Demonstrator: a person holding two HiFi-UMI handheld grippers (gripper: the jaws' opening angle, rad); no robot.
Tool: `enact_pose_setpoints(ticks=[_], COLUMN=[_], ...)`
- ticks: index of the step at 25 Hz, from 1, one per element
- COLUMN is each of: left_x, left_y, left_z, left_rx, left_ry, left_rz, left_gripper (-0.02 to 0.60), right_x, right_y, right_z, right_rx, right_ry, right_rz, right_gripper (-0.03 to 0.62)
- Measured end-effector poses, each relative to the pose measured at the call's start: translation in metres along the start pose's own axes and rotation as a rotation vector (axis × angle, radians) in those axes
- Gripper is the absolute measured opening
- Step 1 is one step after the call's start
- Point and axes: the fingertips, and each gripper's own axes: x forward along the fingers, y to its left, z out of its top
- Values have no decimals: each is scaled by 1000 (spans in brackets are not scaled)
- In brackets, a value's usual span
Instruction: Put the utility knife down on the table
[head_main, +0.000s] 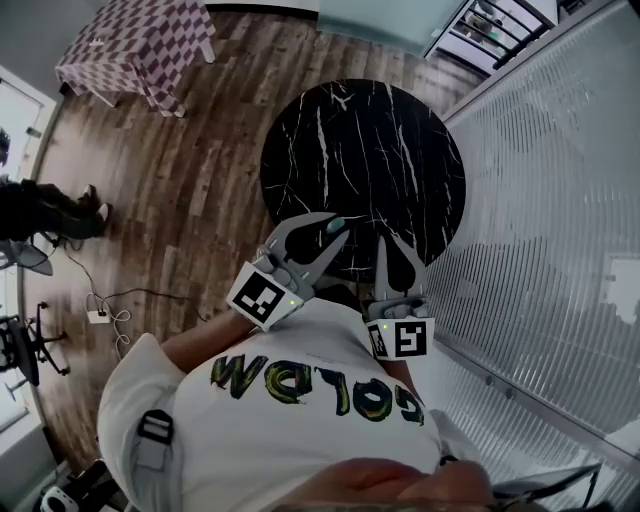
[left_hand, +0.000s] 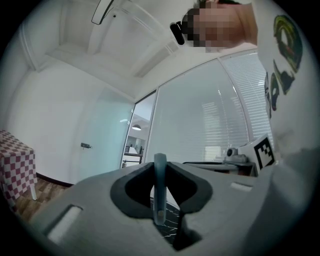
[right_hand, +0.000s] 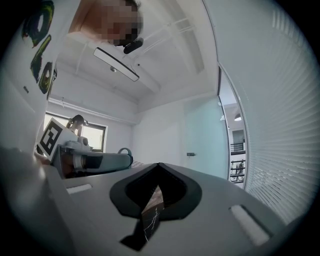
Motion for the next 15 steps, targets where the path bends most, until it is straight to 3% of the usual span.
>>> enact_pose_setpoints(ticks=[15], left_x=[54], left_y=[-4], left_z=[-5], left_rx=[-22], left_ry=[13], left_rz=[26], left_gripper=[74], right_x=[-2], right_y=[-60], right_z=[-4], right_rx=[18], right_ry=[14], right_rz=[-10], right_gripper=[2])
